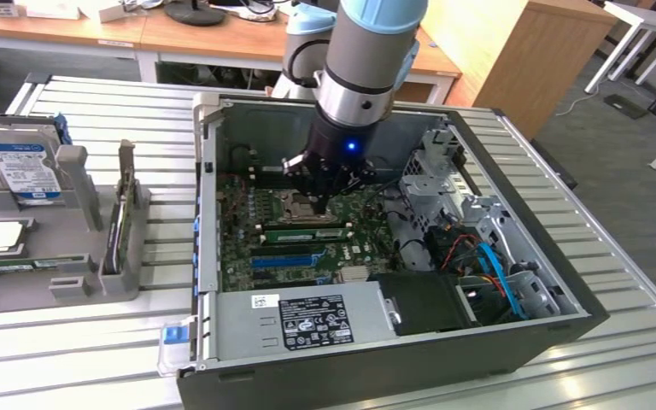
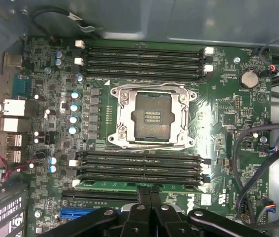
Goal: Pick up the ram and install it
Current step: 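Press down the ram until it locks into place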
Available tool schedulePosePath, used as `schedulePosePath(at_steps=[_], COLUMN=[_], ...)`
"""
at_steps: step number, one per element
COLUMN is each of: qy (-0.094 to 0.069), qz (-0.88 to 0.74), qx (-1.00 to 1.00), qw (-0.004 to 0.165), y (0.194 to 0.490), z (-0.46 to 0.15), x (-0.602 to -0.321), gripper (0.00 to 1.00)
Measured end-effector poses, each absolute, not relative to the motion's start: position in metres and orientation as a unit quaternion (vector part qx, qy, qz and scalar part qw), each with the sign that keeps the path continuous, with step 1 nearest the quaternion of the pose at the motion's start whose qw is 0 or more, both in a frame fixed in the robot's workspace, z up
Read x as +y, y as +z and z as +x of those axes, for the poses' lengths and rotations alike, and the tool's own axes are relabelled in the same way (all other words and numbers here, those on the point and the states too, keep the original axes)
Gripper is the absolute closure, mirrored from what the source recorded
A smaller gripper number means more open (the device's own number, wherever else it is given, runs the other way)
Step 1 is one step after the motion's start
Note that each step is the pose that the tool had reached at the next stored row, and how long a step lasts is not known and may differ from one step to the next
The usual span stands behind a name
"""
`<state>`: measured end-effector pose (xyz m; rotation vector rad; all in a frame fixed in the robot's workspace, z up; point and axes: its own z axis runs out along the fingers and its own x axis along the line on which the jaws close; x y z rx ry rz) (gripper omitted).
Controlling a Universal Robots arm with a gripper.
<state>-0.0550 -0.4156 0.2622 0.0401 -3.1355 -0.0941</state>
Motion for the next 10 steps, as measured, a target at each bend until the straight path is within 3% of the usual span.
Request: schedulePosePath(at_steps=[10], qy=[-0.03], qz=[-0.009], qx=[-1.0], qw=[0.002], y=[0.2622], z=[-0.0551], x=[-0.4156], gripper=[0.89])
